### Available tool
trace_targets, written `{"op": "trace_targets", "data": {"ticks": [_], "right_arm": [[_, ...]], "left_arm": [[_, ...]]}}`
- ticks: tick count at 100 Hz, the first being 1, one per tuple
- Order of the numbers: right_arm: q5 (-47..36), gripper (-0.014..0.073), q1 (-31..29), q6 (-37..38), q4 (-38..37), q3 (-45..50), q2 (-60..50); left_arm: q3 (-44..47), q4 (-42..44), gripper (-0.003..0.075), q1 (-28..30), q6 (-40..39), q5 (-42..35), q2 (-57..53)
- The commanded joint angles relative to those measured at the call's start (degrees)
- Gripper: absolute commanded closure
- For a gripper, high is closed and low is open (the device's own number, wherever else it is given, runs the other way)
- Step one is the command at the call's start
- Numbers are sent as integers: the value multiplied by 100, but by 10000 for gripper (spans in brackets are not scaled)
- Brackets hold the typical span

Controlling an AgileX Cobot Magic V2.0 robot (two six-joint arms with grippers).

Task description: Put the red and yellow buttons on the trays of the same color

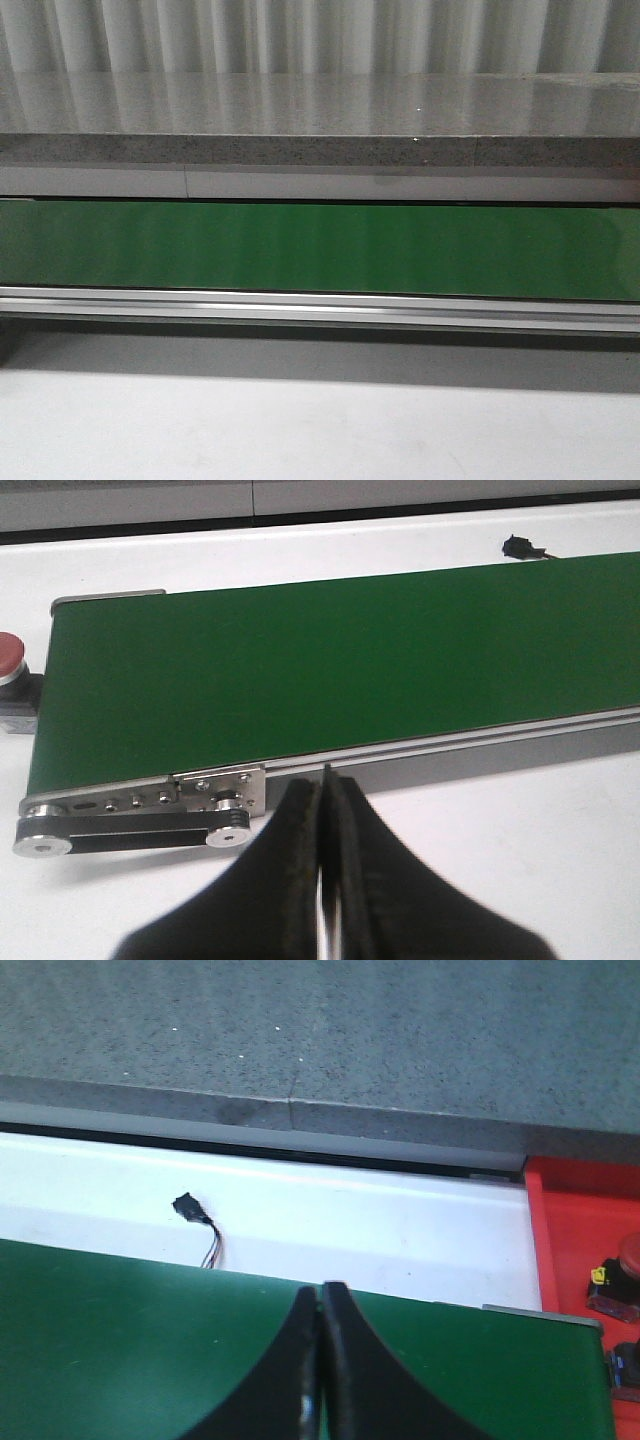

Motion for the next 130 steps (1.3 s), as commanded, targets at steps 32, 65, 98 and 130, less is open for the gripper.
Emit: {"op": "trace_targets", "data": {"ticks": [32,65,98,130], "right_arm": [[-113,659,161,-54,-99,939,-2239],[688,659,318,-61,-272,1507,-3666],[954,659,318,-61,-272,1638,-3886],[1045,659,318,-61,-272,1638,-3886]], "left_arm": [[-157,-15,741,-30,-43,-395,21],[-157,-15,741,-30,-43,-406,21],[-986,1128,735,552,-1060,218,871],[-2287,880,188,1668,-1060,584,2521]]}}
